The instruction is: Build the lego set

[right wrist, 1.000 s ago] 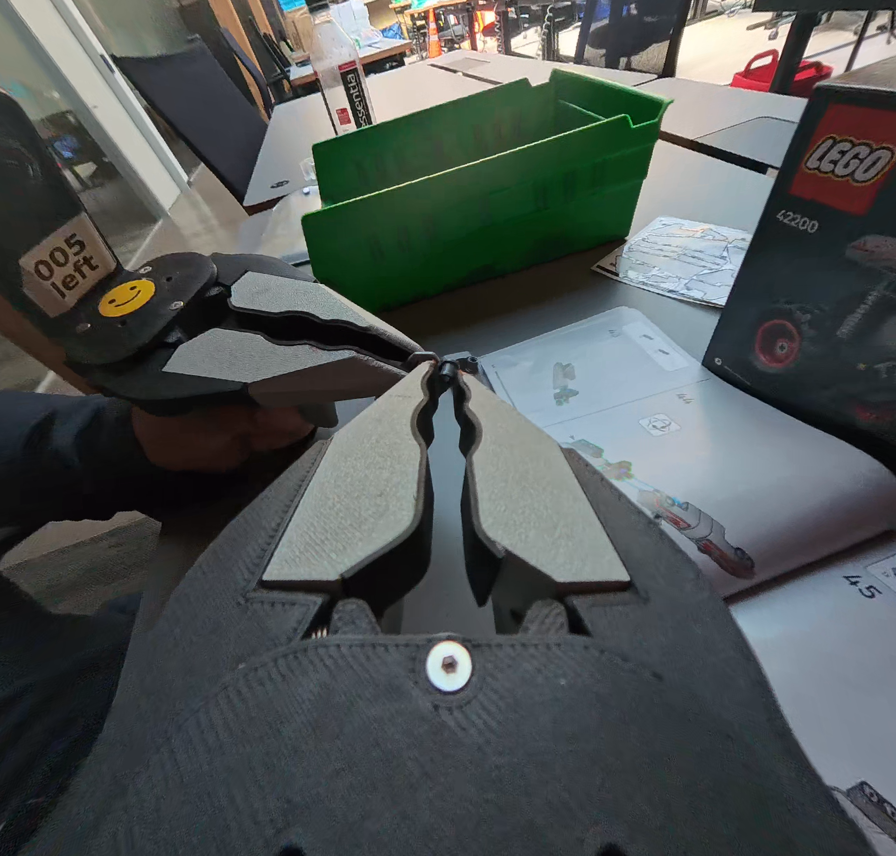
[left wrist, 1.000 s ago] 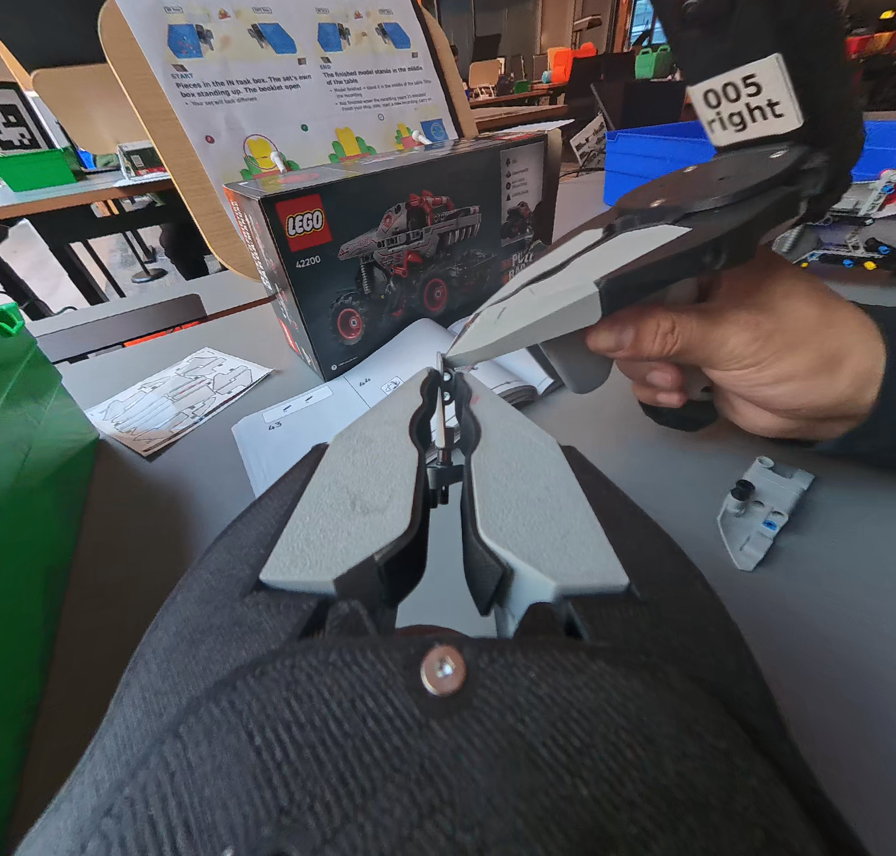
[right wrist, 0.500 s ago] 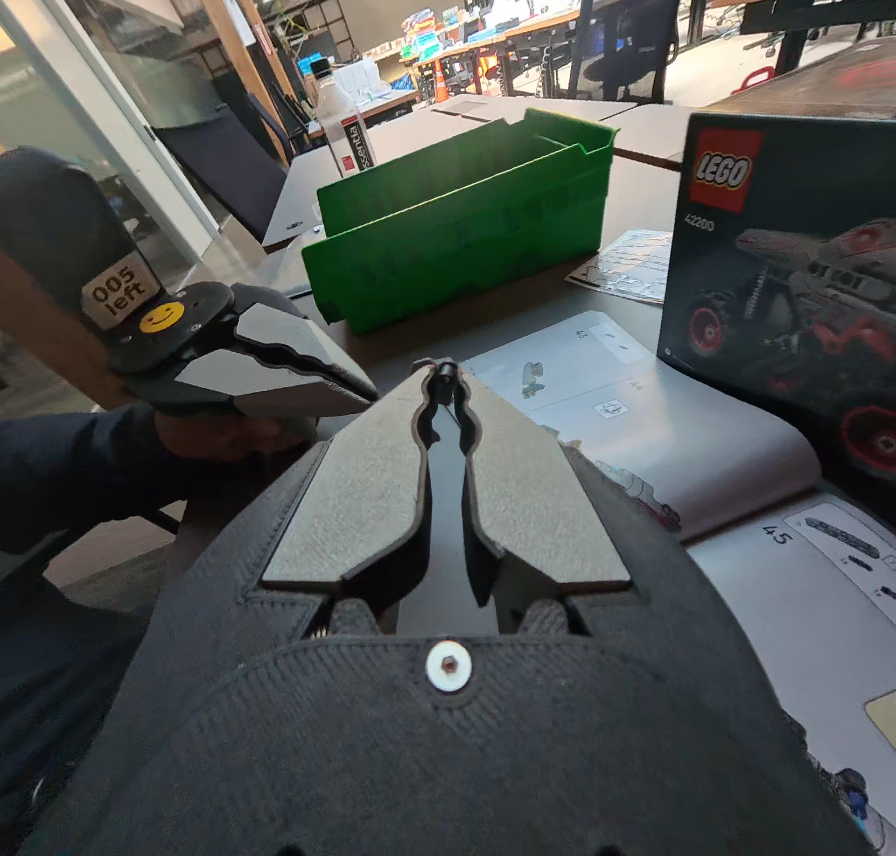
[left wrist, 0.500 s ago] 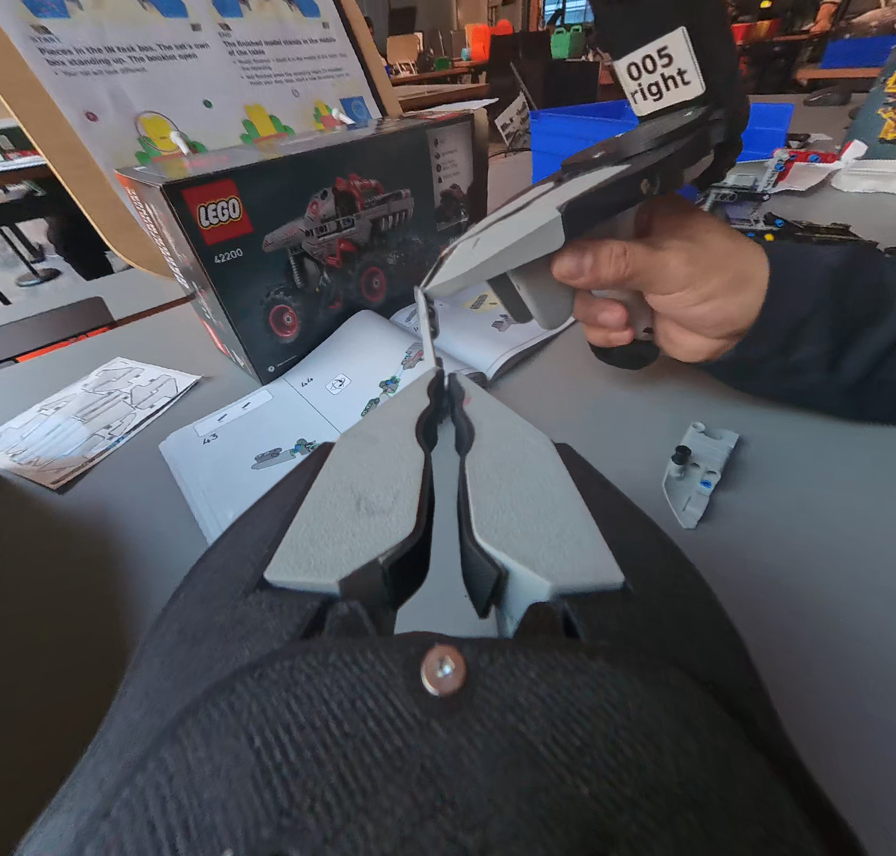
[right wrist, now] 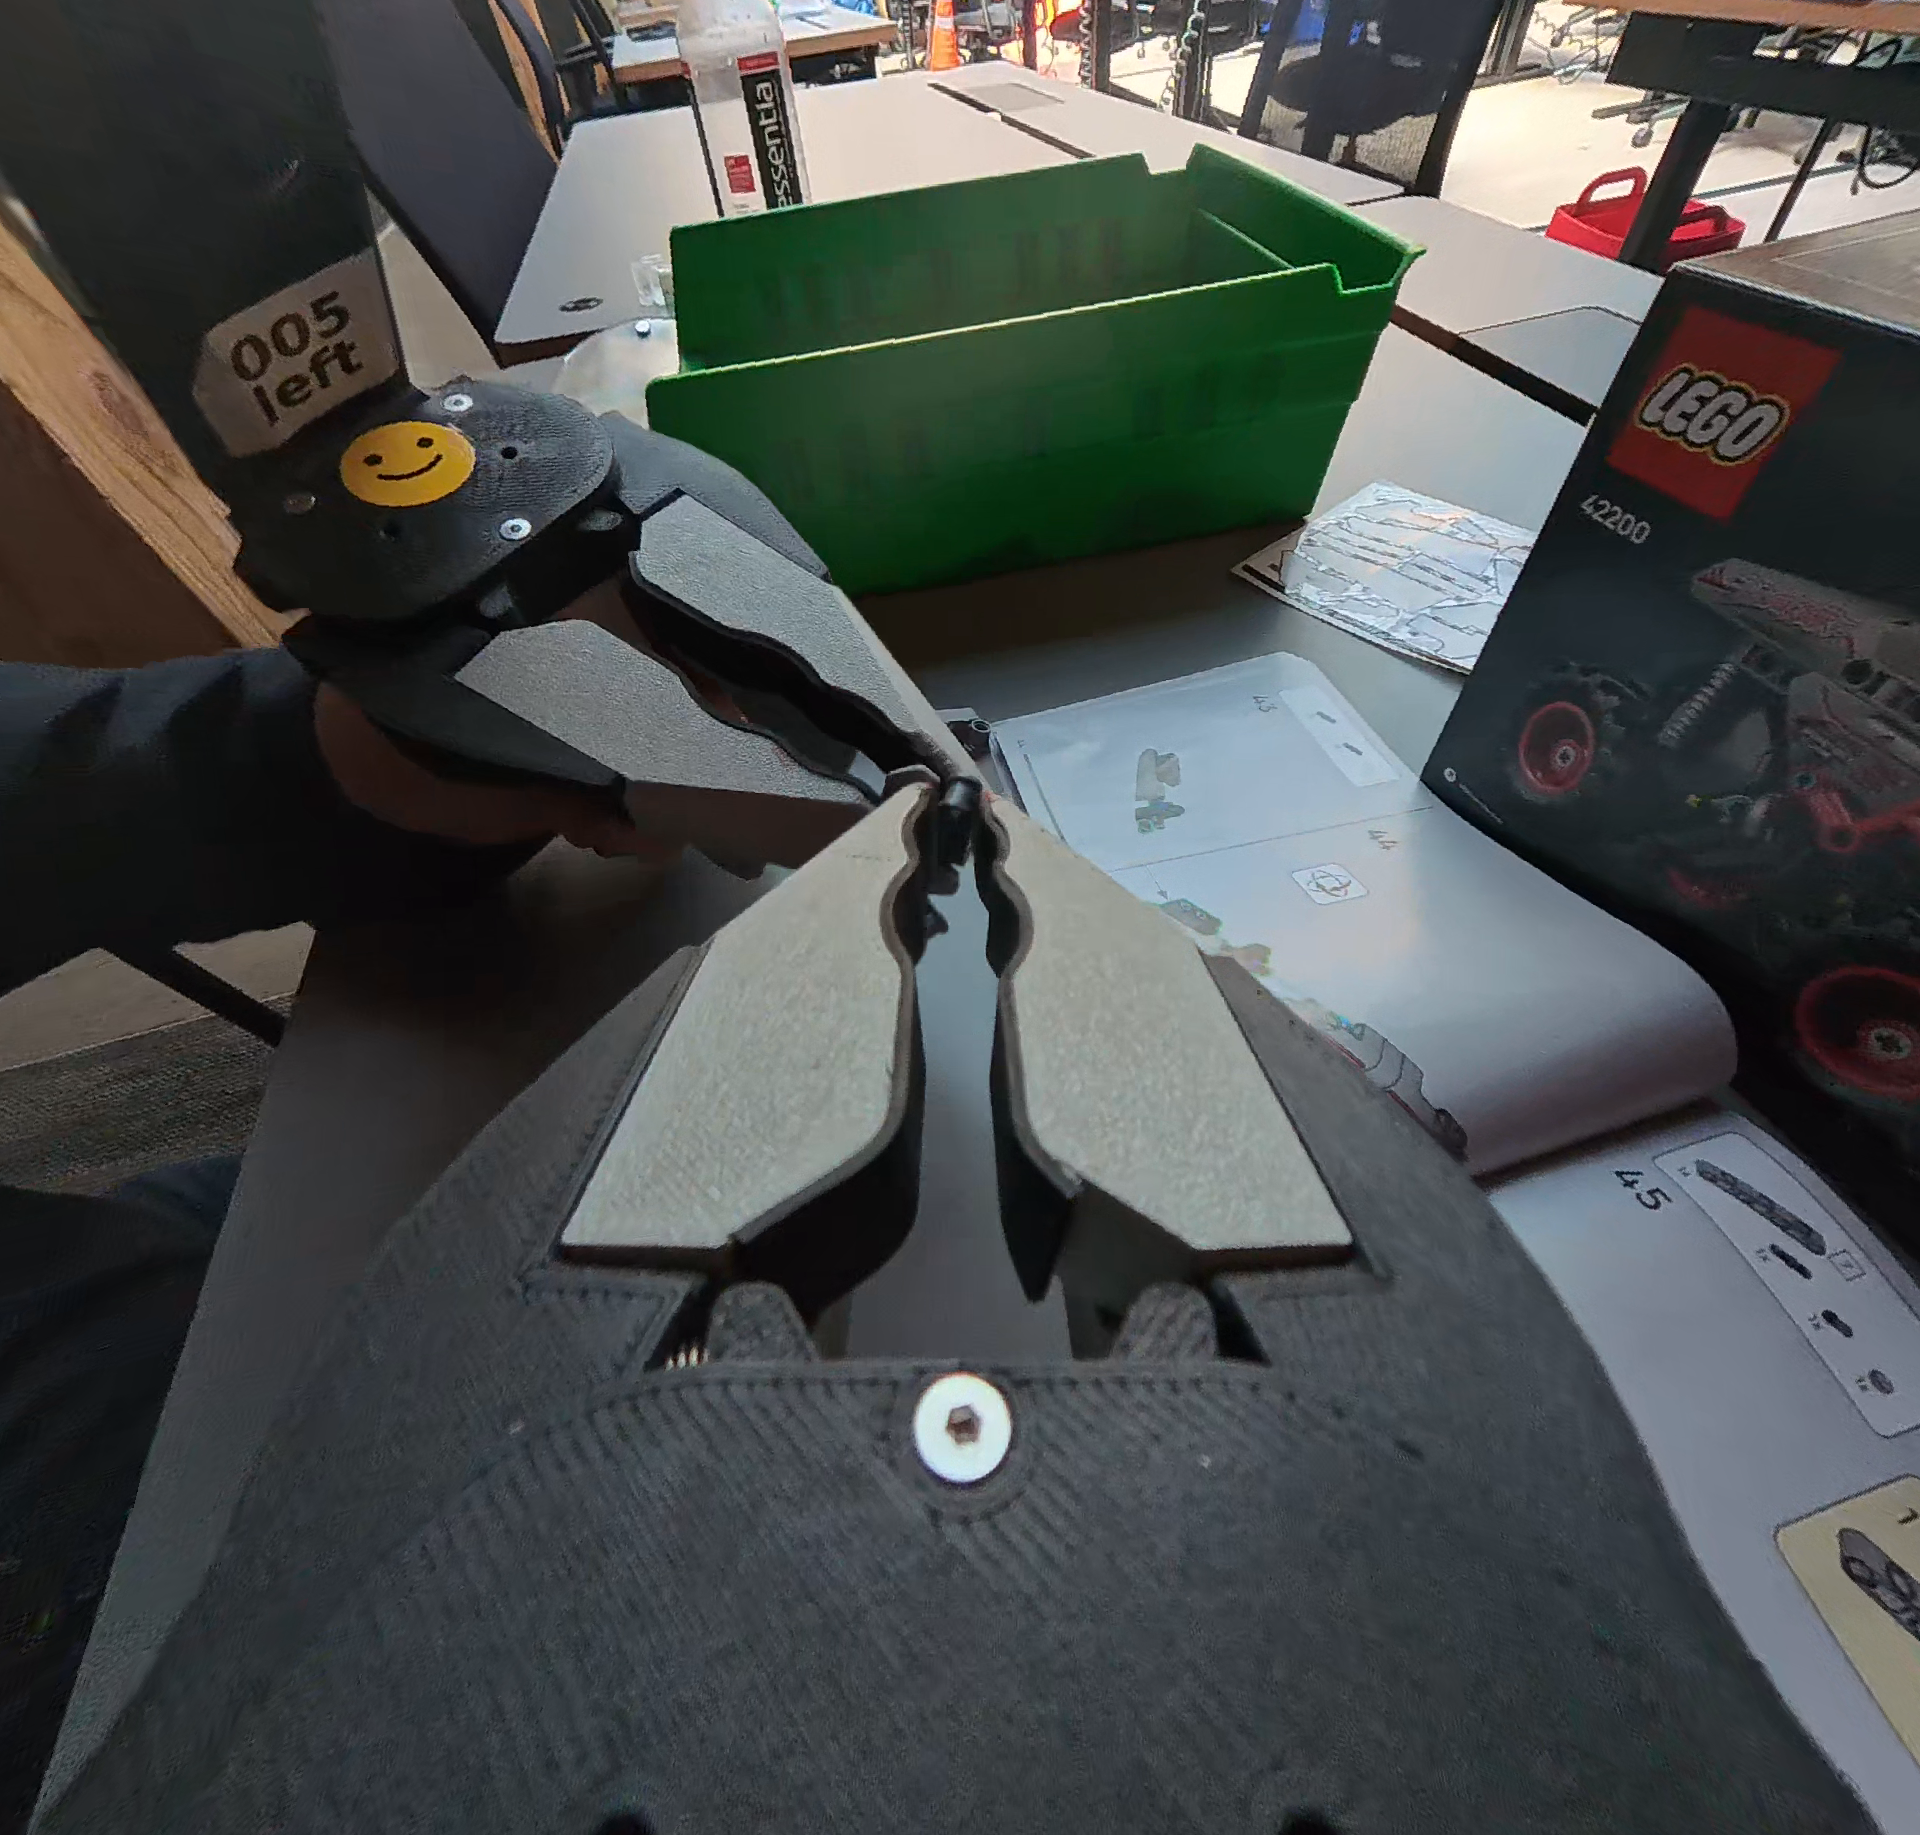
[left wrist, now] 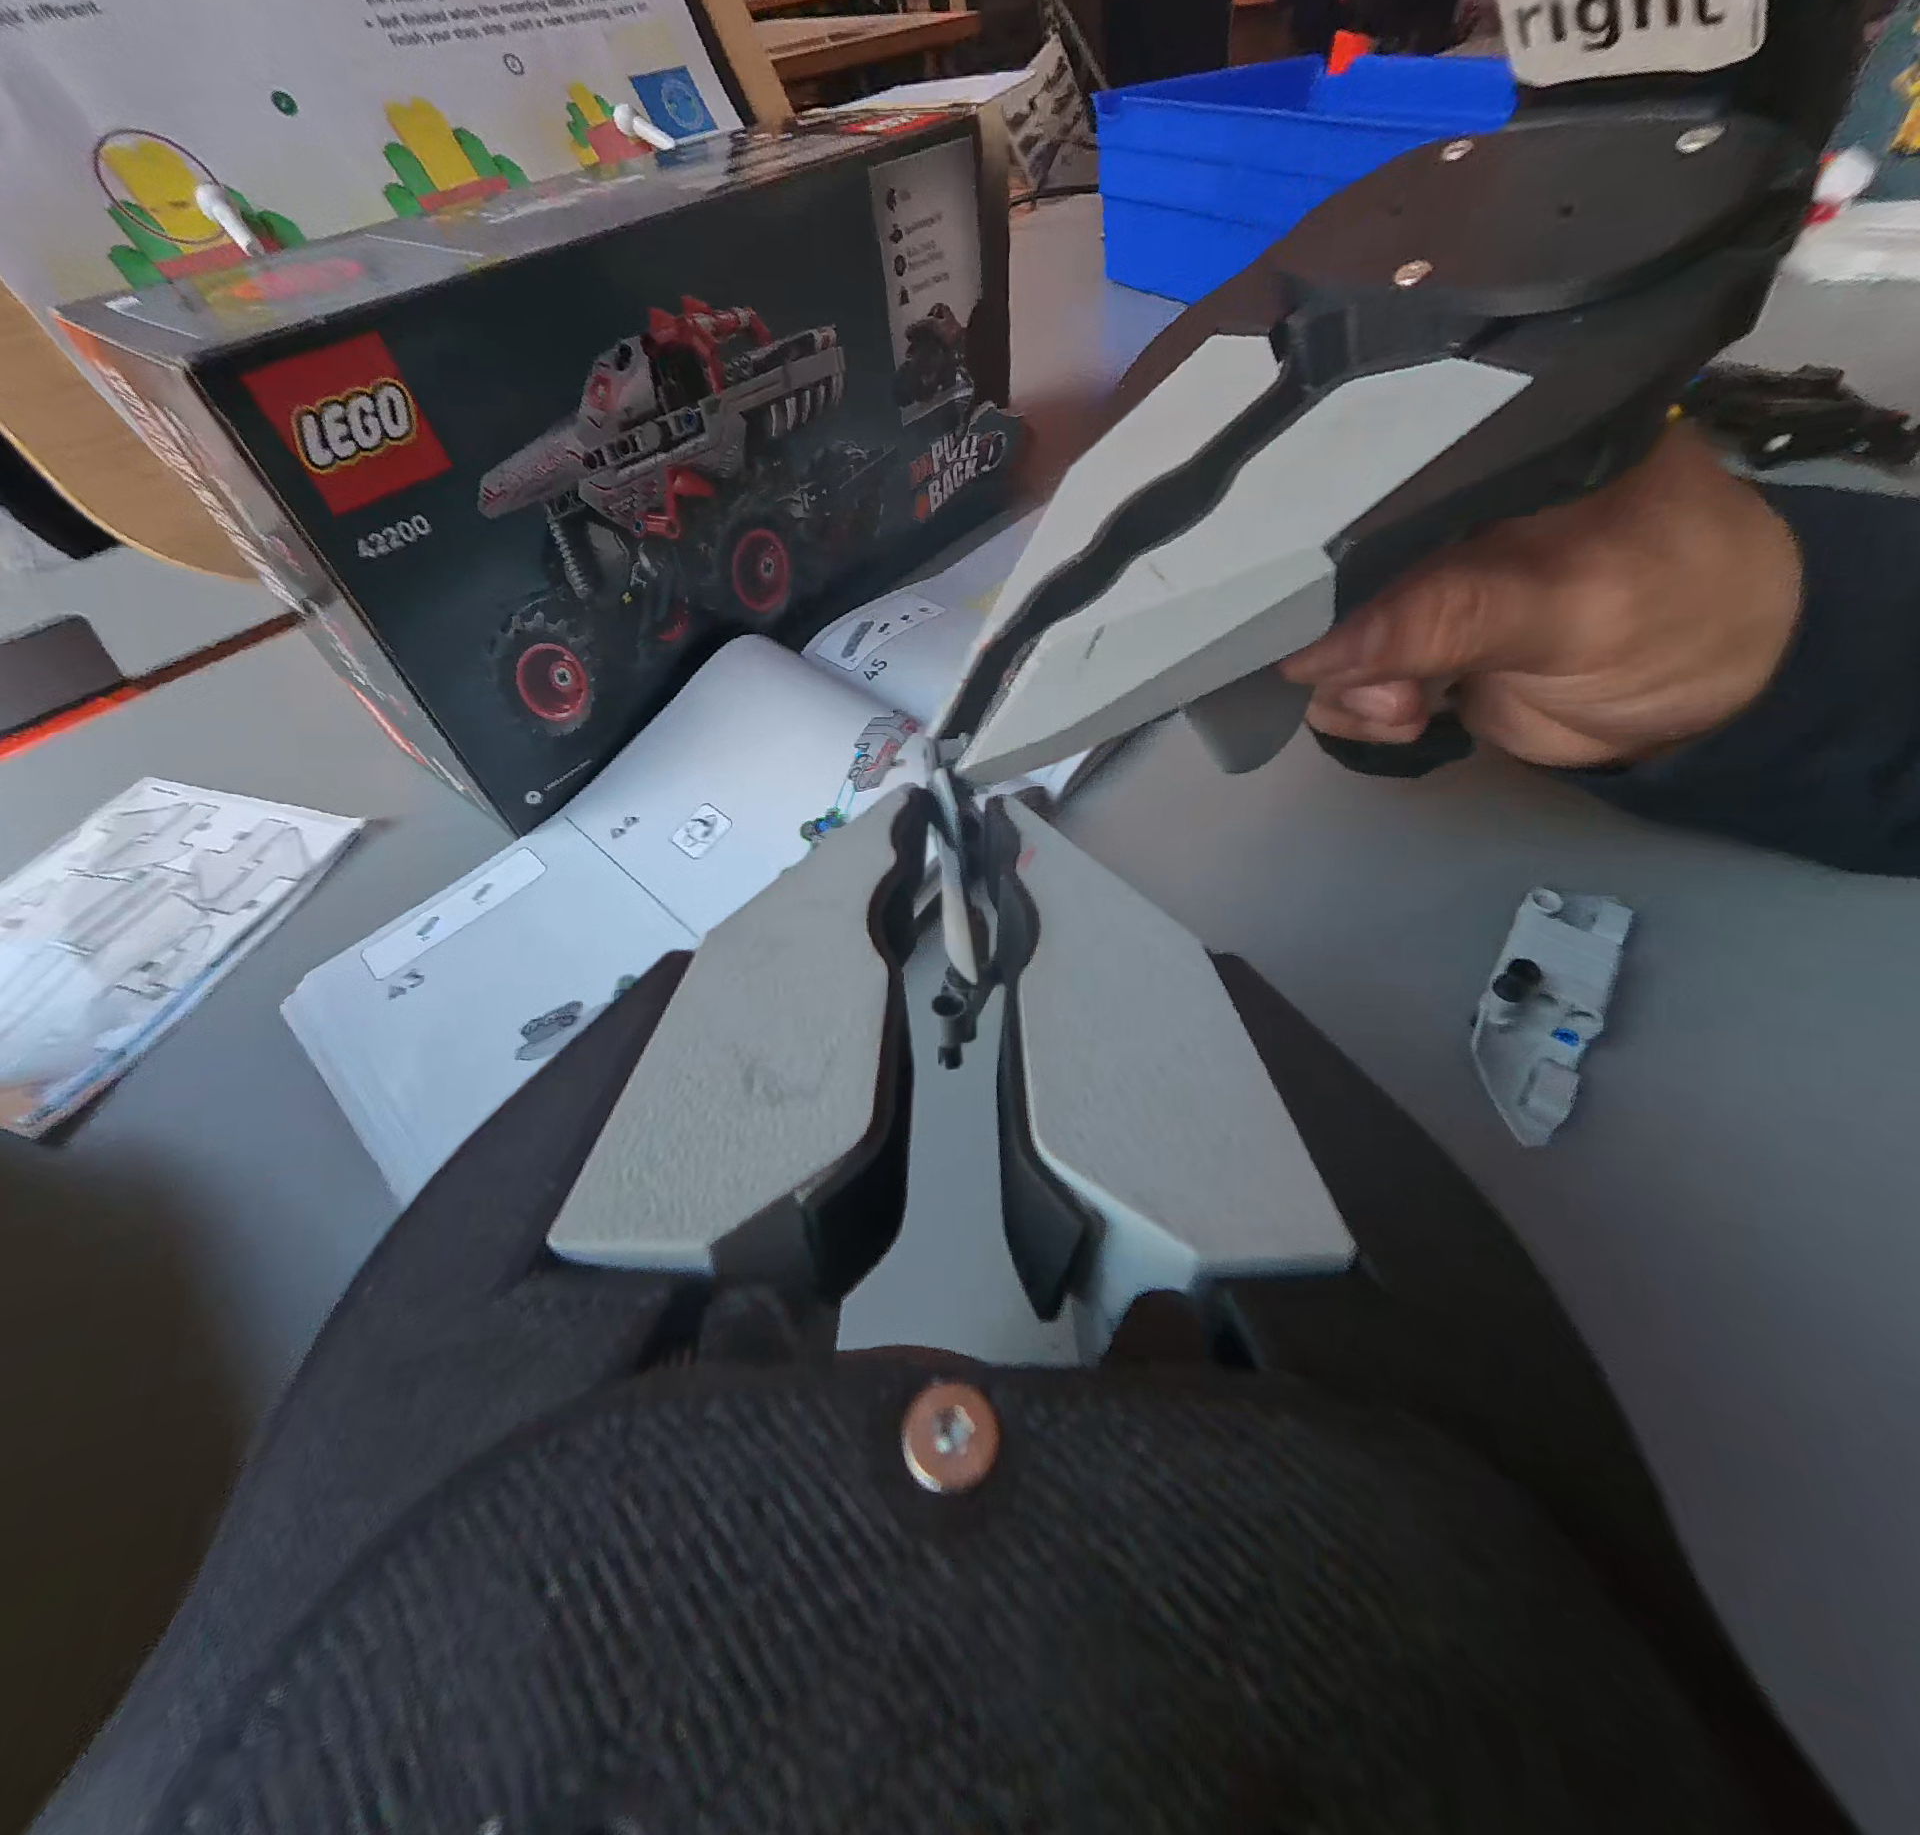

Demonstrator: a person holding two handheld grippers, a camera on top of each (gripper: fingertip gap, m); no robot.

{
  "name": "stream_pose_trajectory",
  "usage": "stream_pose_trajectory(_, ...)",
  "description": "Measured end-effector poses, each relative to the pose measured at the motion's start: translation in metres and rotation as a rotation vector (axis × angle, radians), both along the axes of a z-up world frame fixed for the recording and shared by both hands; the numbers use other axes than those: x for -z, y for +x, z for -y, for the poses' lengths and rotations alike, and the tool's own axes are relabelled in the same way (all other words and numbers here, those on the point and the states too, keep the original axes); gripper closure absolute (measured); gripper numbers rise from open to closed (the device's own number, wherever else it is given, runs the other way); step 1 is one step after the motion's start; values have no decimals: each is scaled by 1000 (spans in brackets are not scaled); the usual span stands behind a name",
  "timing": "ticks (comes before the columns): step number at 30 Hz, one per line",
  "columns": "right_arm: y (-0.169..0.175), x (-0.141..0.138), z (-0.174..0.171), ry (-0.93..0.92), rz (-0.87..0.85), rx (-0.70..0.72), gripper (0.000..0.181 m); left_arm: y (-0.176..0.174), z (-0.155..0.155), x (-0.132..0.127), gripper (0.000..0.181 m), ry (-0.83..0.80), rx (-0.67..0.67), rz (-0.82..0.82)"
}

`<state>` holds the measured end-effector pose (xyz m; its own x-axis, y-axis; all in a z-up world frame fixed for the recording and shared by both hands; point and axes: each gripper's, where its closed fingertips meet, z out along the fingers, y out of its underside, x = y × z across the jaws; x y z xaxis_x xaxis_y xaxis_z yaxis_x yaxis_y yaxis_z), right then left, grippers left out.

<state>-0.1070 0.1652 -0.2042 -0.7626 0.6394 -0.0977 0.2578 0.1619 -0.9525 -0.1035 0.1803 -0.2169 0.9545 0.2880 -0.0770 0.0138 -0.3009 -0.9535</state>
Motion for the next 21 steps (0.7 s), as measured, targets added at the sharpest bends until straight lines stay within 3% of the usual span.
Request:
stream_pose_trajectory(1, 0, 1, -1, 5, 5, 0, 177, 1, -1, 0, 174, 28, 23, 58)
stream_pose_trajectory(6, 3, -13, 0, -55, -36, -29, 181, 5, 5, -21, 176, 344, 178, 447)
stream_pose_trajectory(9, 0, -19, -13, -126, -12, -29, 176, -7, 15, -29, 177, 458, 134, 502)
stream_pose_trajectory(13, 19, -28, 6, -283, 88, -258, 143, -6, 18, -41, 176, 557, 154, 516)
stream_pose_trajectory(15, 24, -13, 17, -210, 112, -303, 139, -6, 21, -51, 176, 635, 171, 536)
stream_pose_trajectory(21, 23, -3, 31, -30, -60, -239, 167, 1, 22, -57, 176, 685, 217, 562)
